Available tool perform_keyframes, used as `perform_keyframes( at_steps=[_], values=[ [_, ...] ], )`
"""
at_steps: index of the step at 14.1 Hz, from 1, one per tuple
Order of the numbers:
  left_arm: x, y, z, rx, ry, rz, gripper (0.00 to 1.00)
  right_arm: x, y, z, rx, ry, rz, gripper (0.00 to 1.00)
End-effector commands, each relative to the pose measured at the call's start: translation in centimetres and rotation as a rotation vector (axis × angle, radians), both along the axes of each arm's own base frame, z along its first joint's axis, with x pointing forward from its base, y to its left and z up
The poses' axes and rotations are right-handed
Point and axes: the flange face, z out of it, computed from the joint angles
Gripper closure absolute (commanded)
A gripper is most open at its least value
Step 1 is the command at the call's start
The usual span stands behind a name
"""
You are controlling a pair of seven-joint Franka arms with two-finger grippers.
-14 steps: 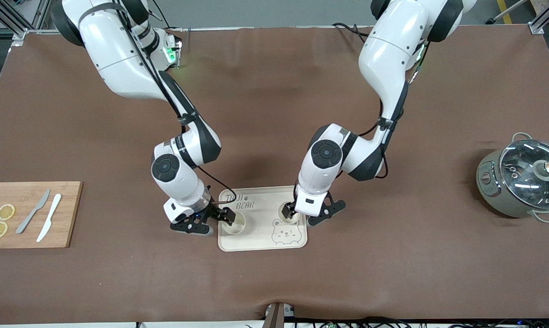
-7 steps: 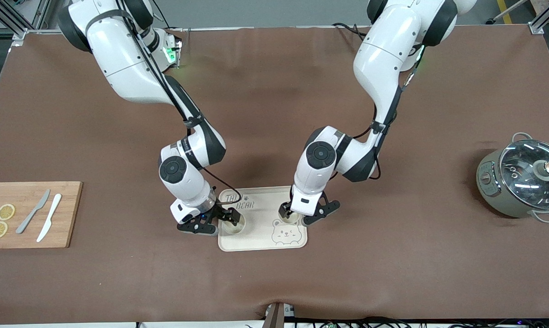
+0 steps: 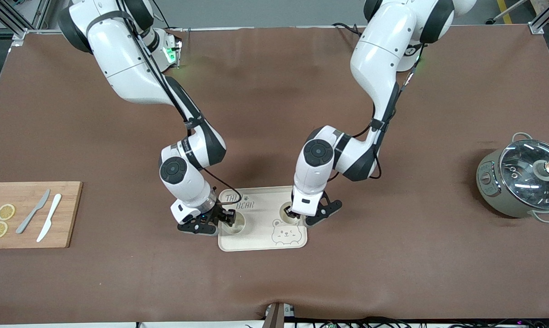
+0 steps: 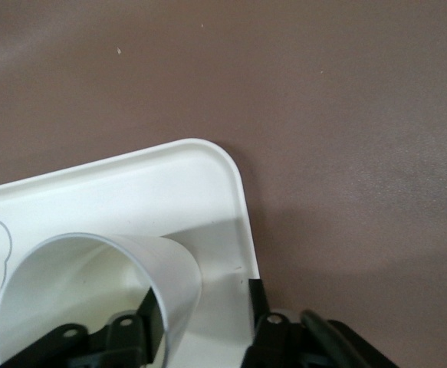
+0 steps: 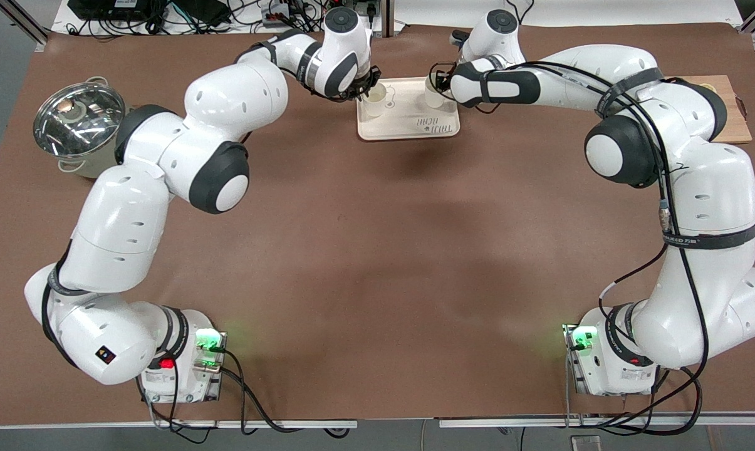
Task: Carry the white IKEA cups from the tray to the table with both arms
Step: 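Close the right gripper and the left gripper on the cup rims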
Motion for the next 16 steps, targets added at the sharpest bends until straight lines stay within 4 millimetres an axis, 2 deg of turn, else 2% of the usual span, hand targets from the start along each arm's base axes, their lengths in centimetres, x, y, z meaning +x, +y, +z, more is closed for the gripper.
perform_keyframes(
  at_steps=[1, 4, 10, 11, 13, 14, 15, 16],
  values=[
    [0.5, 0.0, 1.6, -0.01, -0.023, 0.027, 1.0, 0.4, 0.4, 0.0, -0.007, -0.012, -0.006, 0.78],
    [0.7, 0.6, 3.9, -0.01, -0.008, 0.038, 1.0, 0.3, 0.6, 0.0, -0.007, -0.012, -0.002, 0.98],
    [1.9, 4.9, 8.4, 0.072, 0.059, -0.005, 1.0, 0.3, 0.6, 0.1, -0.008, -0.011, -0.001, 1.0],
    [2.2, 5.8, 8.9, 0.08, 0.071, -0.016, 1.0, 0.3, 0.6, 0.5, -0.006, -0.008, -0.002, 1.0],
    [2.9, 8.2, 11.8, 0.074, 0.072, -0.051, 1.0, 0.6, 0.9, 2.7, 0.008, -0.016, -0.008, 1.0],
    [3.2, 9.5, 12.3, 0.087, 0.094, -0.07, 1.0, 0.4, 0.8, 2.8, -0.006, 0.019, -0.005, 1.0],
    [3.7, 11.0, 12.9, 0.097, 0.106, -0.089, 1.0, 0.3, 0.7, 4.1, -0.014, 0.043, -0.002, 1.0],
    [4.1, 12.1, 13.1, 0.103, 0.109, -0.106, 1.0, 0.5, 0.3, 6.3, -0.019, 0.047, -0.004, 1.0]
  ],
)
